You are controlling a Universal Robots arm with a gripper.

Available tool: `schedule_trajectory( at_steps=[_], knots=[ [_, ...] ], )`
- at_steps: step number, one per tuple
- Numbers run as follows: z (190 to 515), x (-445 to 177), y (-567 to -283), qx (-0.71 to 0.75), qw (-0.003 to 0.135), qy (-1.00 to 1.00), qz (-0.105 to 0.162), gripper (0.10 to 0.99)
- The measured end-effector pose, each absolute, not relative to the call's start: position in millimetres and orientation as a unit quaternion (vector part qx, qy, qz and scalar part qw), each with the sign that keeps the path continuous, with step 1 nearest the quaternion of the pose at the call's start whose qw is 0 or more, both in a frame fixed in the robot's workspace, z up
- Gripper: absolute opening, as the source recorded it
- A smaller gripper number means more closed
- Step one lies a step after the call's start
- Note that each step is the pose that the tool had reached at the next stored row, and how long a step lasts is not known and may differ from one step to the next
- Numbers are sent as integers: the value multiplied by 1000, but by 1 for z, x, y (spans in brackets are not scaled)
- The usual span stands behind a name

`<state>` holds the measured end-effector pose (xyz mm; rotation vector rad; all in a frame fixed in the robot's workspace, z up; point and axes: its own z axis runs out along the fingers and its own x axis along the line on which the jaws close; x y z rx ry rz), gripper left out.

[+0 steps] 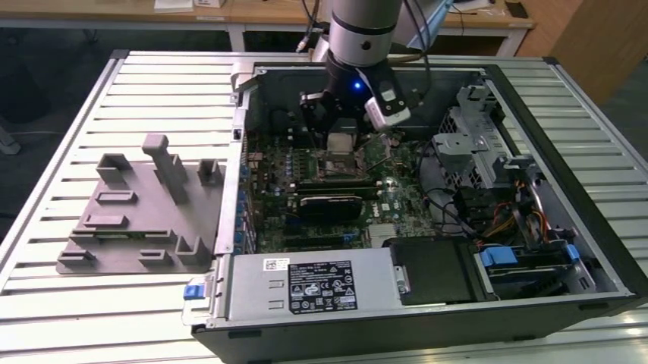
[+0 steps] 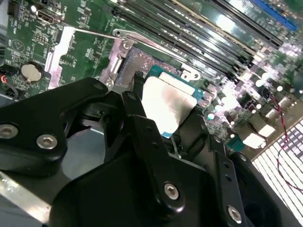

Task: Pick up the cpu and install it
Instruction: 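Pick up the cpu and move it towards the insertion slot, then place the cpu into insertion slot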

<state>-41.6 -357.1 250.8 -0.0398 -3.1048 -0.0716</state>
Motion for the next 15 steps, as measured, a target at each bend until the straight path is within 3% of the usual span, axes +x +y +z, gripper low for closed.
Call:
schedule_trajectory(
  at_steps=[6, 15],
  knots=[
    [245, -40, -356, 1, 9, -1000, -23, 545],
    [243, -37, -355, 3, 9, -1000, -23, 545]
  ],
)
